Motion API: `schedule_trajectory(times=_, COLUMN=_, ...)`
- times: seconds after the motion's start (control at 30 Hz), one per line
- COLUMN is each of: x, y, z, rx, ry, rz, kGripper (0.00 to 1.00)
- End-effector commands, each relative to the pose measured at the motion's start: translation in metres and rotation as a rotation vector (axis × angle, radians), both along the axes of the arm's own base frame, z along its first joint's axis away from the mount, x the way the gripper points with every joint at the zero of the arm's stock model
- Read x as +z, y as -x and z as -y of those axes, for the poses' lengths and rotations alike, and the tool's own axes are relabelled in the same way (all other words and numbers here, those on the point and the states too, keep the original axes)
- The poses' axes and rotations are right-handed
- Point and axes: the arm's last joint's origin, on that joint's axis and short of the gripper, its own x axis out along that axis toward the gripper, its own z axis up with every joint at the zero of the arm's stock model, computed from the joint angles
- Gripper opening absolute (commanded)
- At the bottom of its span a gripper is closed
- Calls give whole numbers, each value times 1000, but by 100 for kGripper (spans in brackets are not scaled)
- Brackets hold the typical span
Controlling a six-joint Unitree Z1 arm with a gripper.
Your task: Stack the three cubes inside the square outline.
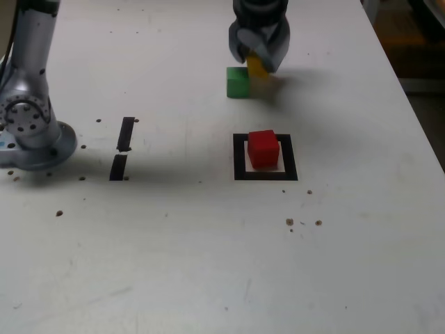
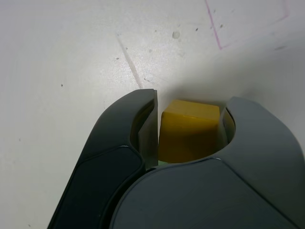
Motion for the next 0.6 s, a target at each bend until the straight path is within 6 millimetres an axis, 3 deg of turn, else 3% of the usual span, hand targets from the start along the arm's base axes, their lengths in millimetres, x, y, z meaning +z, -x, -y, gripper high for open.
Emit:
schedule_trajectory(times=0.0, x=16, y=1, z=5, rx=48, ry=6, rz=40, kGripper=0)
schedule_trajectory(times=0.3, x=96, y=5, z=63, rx=183, ry=168, rz=-17, kGripper=0)
schedule_trajectory(times=0.47, x=103, y=15, z=97, rx=381, ry=348, rz=-63, kGripper=0)
schedule_trajectory(times=0.57, x=103, y=19, z=123, rx=493, ry=366, rz=-65, kGripper=0)
